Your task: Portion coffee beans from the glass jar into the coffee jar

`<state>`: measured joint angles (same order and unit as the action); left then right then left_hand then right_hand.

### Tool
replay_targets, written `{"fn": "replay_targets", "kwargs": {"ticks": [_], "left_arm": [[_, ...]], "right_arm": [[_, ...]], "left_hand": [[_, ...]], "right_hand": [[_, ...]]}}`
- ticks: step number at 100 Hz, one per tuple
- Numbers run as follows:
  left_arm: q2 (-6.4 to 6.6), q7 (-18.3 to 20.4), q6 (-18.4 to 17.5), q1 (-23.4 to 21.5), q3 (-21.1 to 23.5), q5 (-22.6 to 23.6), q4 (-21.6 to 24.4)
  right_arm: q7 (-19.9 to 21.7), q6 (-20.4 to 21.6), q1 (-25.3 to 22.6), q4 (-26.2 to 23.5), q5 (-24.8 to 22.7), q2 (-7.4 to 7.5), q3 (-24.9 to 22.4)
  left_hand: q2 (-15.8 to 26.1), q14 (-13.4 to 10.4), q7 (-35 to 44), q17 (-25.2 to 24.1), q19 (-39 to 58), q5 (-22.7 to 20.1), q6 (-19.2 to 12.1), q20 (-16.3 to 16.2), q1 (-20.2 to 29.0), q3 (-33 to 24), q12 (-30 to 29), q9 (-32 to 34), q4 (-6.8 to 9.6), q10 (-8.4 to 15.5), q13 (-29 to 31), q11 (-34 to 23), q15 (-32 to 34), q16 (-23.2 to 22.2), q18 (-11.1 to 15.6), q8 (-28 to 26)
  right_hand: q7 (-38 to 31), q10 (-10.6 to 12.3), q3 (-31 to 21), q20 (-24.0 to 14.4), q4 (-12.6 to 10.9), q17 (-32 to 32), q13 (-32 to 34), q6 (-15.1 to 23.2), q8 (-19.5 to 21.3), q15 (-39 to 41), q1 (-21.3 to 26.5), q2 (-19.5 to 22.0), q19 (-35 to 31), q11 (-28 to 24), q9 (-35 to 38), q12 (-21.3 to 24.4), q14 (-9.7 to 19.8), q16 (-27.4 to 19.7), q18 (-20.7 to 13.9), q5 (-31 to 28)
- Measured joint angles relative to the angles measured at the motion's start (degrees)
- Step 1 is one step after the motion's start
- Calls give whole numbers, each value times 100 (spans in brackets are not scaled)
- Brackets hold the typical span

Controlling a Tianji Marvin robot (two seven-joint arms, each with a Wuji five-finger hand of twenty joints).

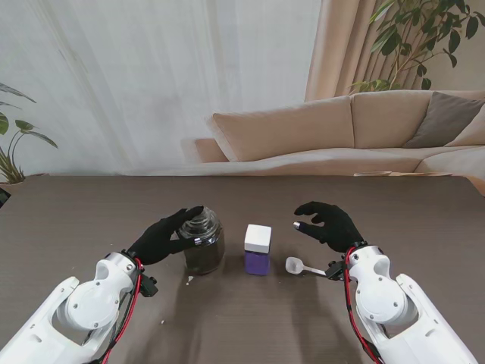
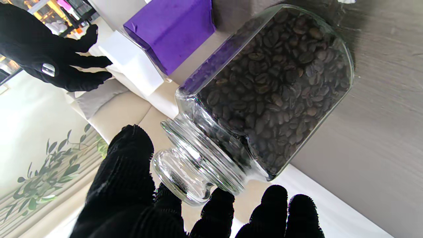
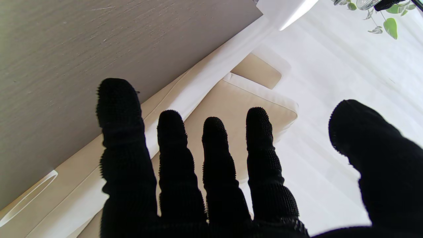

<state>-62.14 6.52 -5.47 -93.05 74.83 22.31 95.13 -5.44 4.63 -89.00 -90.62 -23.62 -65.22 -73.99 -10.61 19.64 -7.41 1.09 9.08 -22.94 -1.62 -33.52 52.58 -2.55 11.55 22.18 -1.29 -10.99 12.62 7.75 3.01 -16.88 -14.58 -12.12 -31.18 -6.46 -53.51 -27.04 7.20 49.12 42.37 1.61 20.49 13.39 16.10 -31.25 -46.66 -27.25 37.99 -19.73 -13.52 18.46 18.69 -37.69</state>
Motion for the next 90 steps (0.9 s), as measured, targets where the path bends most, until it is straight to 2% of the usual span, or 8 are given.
{"fn": "replay_targets", "kwargs": {"ticks": [40,64,90], "left_arm": [[30,232,-133,111,-118,-86,-4],[31,286,-244,147,-88,-2,-8],[52,407,-466,387,-150,-81,-111]], "right_arm": [[7,-9,13,14,8,-1,14],[4,-9,20,29,18,-2,15],[-5,-4,35,48,3,-2,47]], "left_hand": [[0,0,0,0,0,-43,-4,0,0,-1,0,4,0,19,0,0,0,0,-4,0],[0,0,177,-79,0,-163,18,0,-1,-1,5,80,0,-2,-22,-401,0,0,-4,0],[0,-10,720,-145,0,-508,525,0,-1,-1,51,336,0,-508,-57,-878,0,0,-4,-104]], "right_hand": [[1,-5,0,0,0,0,0,-2,0,0,0,0,0,0,0,0,0,0,0,0],[1,-8,0,0,0,0,0,-13,0,0,0,0,0,0,0,0,-1,0,0,0],[1,-10,0,0,0,0,0,-15,0,0,0,0,0,0,0,0,-1,0,0,-1]]}}
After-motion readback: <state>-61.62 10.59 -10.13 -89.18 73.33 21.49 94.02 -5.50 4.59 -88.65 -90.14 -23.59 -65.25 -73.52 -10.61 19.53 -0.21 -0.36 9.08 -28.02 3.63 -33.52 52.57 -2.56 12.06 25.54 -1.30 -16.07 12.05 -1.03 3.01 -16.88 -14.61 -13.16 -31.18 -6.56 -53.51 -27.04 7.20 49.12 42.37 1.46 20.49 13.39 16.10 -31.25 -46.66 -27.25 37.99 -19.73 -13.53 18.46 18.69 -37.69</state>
